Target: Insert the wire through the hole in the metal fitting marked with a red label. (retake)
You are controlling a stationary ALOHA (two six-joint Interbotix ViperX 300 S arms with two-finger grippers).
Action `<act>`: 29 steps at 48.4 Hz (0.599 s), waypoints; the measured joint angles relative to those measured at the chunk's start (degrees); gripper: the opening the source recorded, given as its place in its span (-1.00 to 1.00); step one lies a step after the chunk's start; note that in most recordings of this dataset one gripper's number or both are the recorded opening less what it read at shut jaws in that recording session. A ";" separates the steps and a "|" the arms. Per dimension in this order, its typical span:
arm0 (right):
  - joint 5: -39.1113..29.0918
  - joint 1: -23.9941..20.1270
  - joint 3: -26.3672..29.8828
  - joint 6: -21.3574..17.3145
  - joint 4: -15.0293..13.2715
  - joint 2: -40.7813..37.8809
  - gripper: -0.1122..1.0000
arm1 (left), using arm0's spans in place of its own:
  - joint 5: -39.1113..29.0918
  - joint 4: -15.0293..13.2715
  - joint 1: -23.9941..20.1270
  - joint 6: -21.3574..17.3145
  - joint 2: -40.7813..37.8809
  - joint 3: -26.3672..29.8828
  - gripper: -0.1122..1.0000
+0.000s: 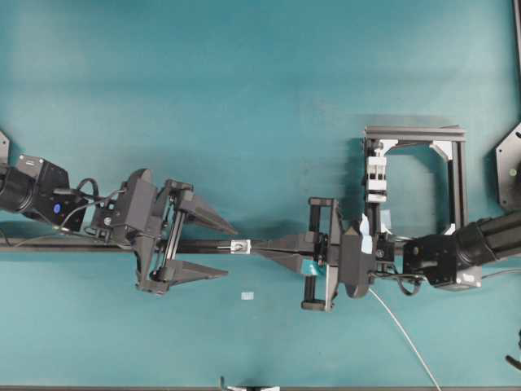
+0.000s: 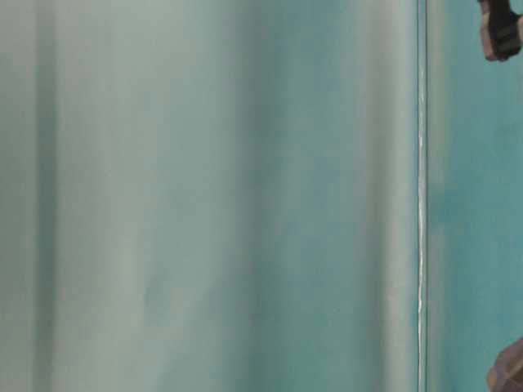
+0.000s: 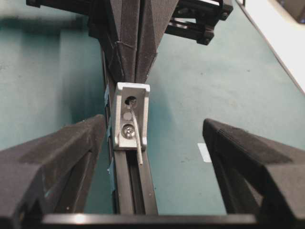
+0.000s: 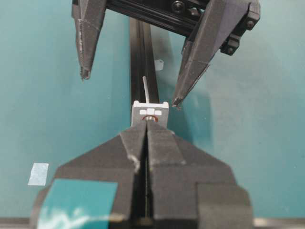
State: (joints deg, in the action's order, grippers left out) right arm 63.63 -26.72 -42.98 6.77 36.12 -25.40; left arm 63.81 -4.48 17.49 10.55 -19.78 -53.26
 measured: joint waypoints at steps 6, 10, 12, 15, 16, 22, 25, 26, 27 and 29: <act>0.00 0.00 0.00 0.00 0.09 0.00 -0.78 | -0.44 0.00 0.00 0.00 0.00 0.00 -0.67; 0.00 0.09 0.00 0.00 0.00 0.00 -0.78 | -0.88 0.00 0.00 0.18 0.00 0.00 -0.86; 0.00 0.00 0.00 0.00 0.00 0.00 -0.78 | -1.05 0.00 0.00 0.18 0.00 0.00 -0.92; 0.00 0.09 0.00 0.00 0.00 0.18 -0.78 | -1.32 -0.18 -0.09 0.26 0.00 0.00 -0.98; 0.00 0.00 0.00 0.00 0.00 0.00 -0.78 | -1.41 -0.18 -0.09 0.35 0.00 -0.09 -0.98; 0.00 0.00 -0.09 0.00 -0.09 0.00 -0.78 | -1.67 -0.09 -0.18 0.26 0.18 -0.09 -0.98; 0.00 0.00 0.00 0.00 -0.09 0.00 -0.78 | -1.76 -0.09 -0.26 0.26 0.35 -0.09 -0.98; 0.09 0.09 0.00 0.00 -0.09 0.00 -0.78 | -1.76 -0.09 -0.26 0.26 0.35 -0.09 -0.98; 0.00 0.09 0.00 0.00 0.00 0.00 -0.78 | -1.85 0.00 -0.26 0.26 0.35 -0.09 -0.98; 0.00 0.00 0.00 0.00 -0.09 0.18 -0.78 | -2.02 0.00 -0.26 0.26 0.44 -0.09 -0.98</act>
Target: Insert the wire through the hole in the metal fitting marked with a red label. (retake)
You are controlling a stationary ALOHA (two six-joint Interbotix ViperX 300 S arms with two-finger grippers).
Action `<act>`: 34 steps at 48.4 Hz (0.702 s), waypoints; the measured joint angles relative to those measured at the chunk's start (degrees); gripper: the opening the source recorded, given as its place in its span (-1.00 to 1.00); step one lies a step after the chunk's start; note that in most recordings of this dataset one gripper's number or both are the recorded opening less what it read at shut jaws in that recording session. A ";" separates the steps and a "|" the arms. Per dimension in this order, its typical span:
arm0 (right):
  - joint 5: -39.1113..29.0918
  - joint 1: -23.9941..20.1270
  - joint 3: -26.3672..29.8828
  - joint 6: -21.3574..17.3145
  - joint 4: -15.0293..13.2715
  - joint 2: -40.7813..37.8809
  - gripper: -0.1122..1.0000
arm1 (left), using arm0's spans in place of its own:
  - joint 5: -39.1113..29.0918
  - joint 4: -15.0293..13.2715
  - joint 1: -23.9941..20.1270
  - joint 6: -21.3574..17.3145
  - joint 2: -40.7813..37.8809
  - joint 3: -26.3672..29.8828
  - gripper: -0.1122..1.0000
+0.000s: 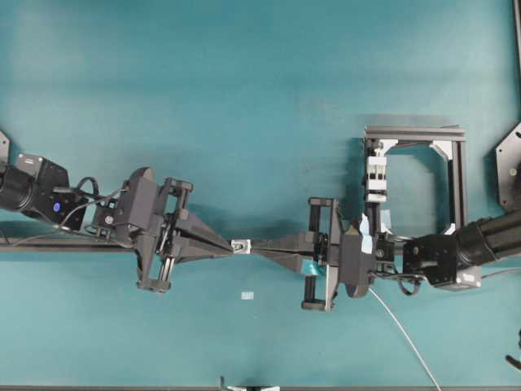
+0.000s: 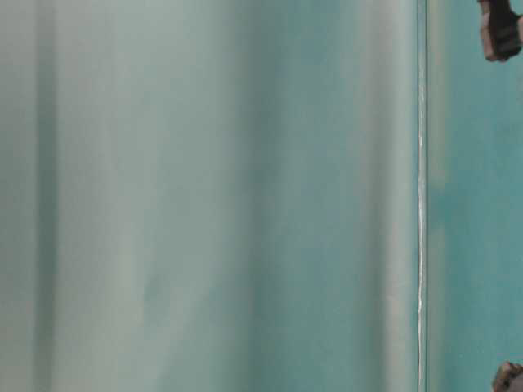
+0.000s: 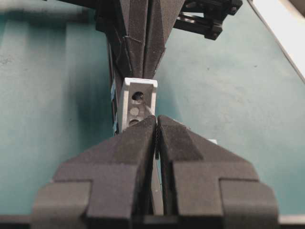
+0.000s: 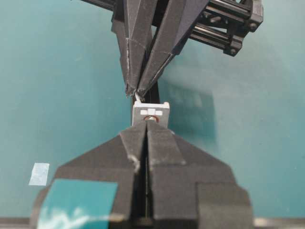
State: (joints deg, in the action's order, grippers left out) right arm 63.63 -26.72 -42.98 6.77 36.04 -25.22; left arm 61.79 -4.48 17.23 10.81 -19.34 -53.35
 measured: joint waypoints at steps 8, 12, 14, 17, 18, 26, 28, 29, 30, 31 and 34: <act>0.00 0.00 0.00 0.09 0.00 -0.18 -0.78 | -0.35 0.00 0.00 0.00 0.00 0.00 -0.98; 0.09 0.09 0.00 0.00 0.00 -0.18 -0.78 | -0.35 0.09 0.00 0.00 0.00 0.00 -0.98; 0.09 0.00 -0.09 0.00 0.09 -0.18 -0.78 | -0.44 0.09 0.00 0.00 -0.09 0.00 -0.98; 0.00 0.09 -0.26 0.00 0.09 0.00 -0.78 | -0.44 0.00 0.00 0.00 0.00 0.00 -0.98; 0.00 0.09 -0.35 0.09 0.09 0.00 -0.78 | -0.44 0.09 0.09 0.00 -0.09 0.00 -0.98; 0.00 0.09 -1.32 0.00 -0.09 0.53 -0.77 | -0.44 0.00 0.00 0.09 0.00 0.09 -0.98; 0.00 0.09 -1.41 0.00 -0.18 0.79 -0.76 | -0.35 0.09 0.00 0.09 0.00 0.09 -0.98; -0.09 0.09 -1.49 0.00 -0.09 0.97 -0.72 | -0.44 0.09 0.00 0.00 0.00 0.09 -0.98; -0.26 0.09 -1.49 0.00 -0.09 1.05 -0.67 | -0.35 0.00 -0.09 0.00 0.00 0.09 -0.98; -0.35 0.09 -1.49 0.00 -0.09 1.14 -0.60 | -0.44 0.09 0.00 0.00 0.00 0.09 -0.98; -0.97 0.09 -1.76 0.00 0.18 1.32 -0.35 | -0.44 0.09 0.00 0.00 0.18 0.00 -0.98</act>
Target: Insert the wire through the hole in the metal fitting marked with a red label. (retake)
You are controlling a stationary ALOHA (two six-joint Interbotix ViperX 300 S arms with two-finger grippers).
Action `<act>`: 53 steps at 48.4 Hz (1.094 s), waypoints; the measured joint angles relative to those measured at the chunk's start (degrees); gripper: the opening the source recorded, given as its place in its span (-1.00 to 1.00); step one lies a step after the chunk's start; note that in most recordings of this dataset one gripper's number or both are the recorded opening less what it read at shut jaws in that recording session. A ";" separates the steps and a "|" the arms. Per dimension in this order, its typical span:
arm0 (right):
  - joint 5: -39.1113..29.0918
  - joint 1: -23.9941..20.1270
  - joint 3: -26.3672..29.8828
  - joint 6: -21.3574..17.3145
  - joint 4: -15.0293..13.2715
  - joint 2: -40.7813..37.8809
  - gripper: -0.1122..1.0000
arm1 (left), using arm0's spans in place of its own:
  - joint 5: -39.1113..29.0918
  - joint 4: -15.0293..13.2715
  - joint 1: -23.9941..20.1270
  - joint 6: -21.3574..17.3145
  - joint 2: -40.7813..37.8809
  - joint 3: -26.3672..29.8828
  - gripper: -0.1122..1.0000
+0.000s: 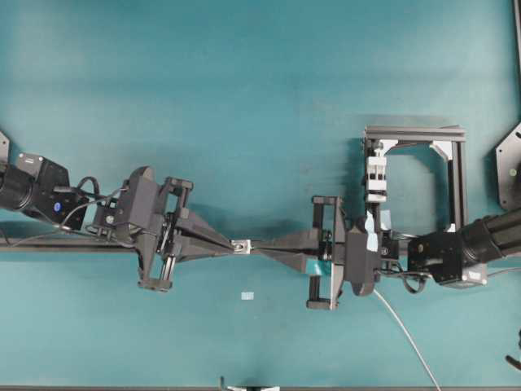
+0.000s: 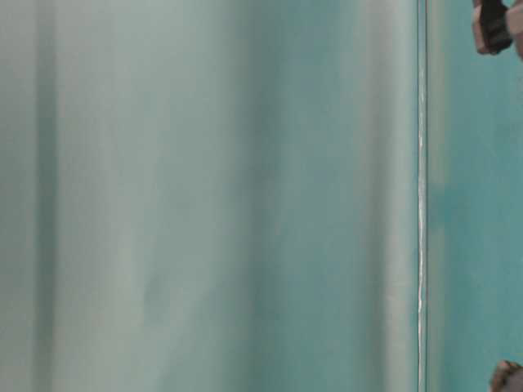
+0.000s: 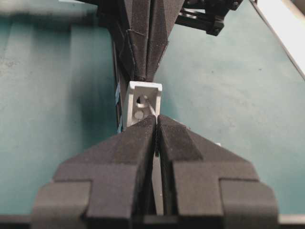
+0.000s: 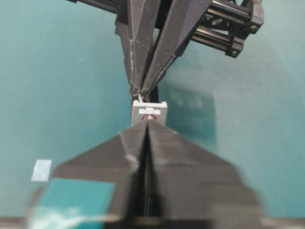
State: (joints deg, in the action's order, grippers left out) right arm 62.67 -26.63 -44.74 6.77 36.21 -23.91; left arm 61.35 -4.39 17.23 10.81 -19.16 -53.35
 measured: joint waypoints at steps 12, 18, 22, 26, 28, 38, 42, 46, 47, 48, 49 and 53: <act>-0.70 0.18 -0.09 0.00 0.00 0.00 0.58 | 0.00 0.09 0.09 0.00 0.09 0.00 -0.98; -0.70 0.09 0.00 0.00 0.00 0.00 0.58 | 0.00 0.18 0.09 0.00 0.26 -0.09 -0.98; -0.70 0.18 -0.09 0.00 0.00 0.00 0.58 | -0.09 0.18 0.09 0.00 0.26 -0.09 -0.98; -0.70 0.09 -0.09 0.00 0.00 0.00 0.58 | -0.88 0.18 0.18 0.00 0.53 -0.18 -0.98; -0.70 0.09 -0.09 0.00 0.00 0.00 0.58 | -1.49 0.18 0.18 0.00 0.88 -0.18 -0.98; -0.70 0.09 -0.18 0.00 0.00 0.00 0.58 | -5.54 0.18 0.88 0.00 4.48 -1.49 -0.98; -0.70 0.18 -0.09 0.00 0.00 0.00 0.58 | -6.68 0.18 1.23 0.00 5.98 -2.55 -0.98; -0.70 0.18 -0.18 0.00 0.00 0.00 0.58 | -7.03 0.18 1.58 0.00 7.29 -3.87 -0.98; -0.70 0.18 -0.18 0.00 0.00 0.00 0.58 | -7.03 0.18 1.67 0.00 7.56 -4.22 -0.98; -0.70 0.18 -0.18 0.00 0.00 0.00 0.58 | -7.03 0.26 1.85 0.00 7.82 -4.57 -0.98; -0.70 0.18 -0.18 0.00 0.00 0.00 0.58 | -7.03 0.18 2.02 0.00 8.00 -5.10 -0.98; -0.62 0.26 -0.18 0.00 0.00 0.00 0.58 | -7.03 0.26 2.64 -0.09 9.14 -6.94 -0.98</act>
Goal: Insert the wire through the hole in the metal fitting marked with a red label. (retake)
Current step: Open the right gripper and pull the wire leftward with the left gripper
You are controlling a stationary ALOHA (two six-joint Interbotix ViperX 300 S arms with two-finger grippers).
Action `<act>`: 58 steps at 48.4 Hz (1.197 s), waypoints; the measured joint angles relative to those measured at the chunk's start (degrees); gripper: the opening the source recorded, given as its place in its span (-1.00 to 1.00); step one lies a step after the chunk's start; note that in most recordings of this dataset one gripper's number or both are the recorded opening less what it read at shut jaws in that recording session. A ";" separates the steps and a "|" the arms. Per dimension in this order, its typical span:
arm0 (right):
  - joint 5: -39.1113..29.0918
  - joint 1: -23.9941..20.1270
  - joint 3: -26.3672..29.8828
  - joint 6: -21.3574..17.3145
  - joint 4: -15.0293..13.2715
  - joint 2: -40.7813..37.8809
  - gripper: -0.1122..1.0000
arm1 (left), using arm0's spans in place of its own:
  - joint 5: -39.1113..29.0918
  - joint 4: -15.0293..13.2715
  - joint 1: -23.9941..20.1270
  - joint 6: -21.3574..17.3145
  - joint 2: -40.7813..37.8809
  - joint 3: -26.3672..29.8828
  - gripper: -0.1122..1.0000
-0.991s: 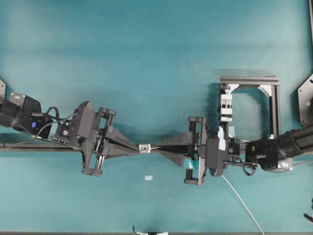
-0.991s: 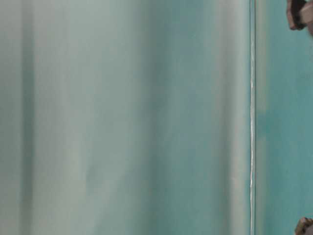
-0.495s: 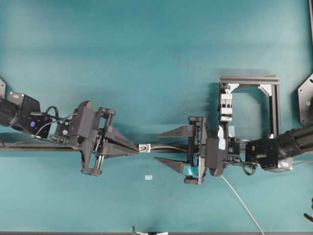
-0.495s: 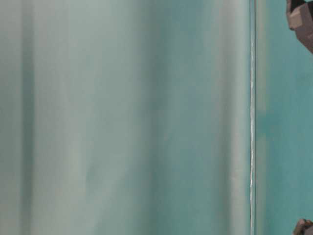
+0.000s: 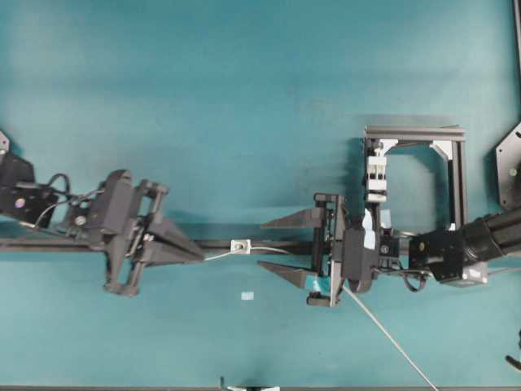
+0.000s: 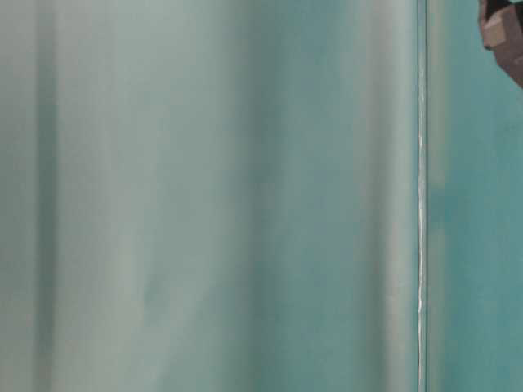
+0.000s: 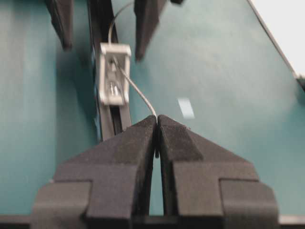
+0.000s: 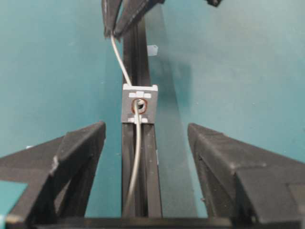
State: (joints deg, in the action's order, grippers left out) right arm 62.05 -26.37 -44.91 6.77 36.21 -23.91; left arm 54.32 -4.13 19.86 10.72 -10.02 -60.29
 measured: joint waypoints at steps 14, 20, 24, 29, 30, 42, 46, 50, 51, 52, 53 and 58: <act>-0.09 0.00 -0.09 0.09 0.00 0.00 0.58 | -0.09 0.09 1.49 -0.09 3.16 -5.45 -0.98; -0.09 -0.09 -0.09 0.09 0.00 0.00 0.58 | -0.18 0.26 2.02 -0.09 4.31 -7.03 -0.98; -0.09 0.00 -0.09 0.18 0.00 0.00 0.58 | -0.18 0.26 2.55 -0.09 5.01 -7.91 -0.98; -0.44 0.00 -0.09 0.09 0.00 0.00 0.58 | -0.26 0.26 3.16 -0.18 6.06 -9.14 -0.98; -0.53 0.00 -0.09 0.18 0.00 0.00 0.58 | -0.35 0.35 3.25 -0.18 6.24 -9.40 -0.98; -0.79 0.00 -0.09 0.09 0.00 0.00 0.58 | -3.78 0.35 3.43 -0.18 8.88 -10.81 -0.98; -0.79 0.00 -0.09 0.09 0.00 0.00 0.57 | -5.71 0.35 3.43 -0.18 9.58 -10.81 -0.98; -0.79 0.00 -0.09 0.09 0.00 0.00 0.57 | -7.21 0.35 3.43 -0.09 10.02 -10.81 -0.98; -0.79 0.00 -0.09 0.09 0.00 0.00 0.57 | -7.56 0.35 3.52 -0.09 10.11 -10.81 -0.98; -0.79 -0.09 -0.09 0.09 0.00 0.00 0.57 | -7.82 0.35 3.43 -0.09 10.20 -10.81 -0.98; -0.79 0.00 -0.09 0.09 0.00 0.00 0.57 | -8.09 0.35 3.43 -0.09 10.28 -10.72 -0.98; -0.79 0.00 -0.09 0.09 0.00 0.00 0.57 | -9.23 0.35 3.43 0.00 11.25 -10.81 -0.98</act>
State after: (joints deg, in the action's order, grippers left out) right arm 61.26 -26.37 -45.00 6.86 36.21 -23.91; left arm 45.09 -3.78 23.29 10.72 1.23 -71.10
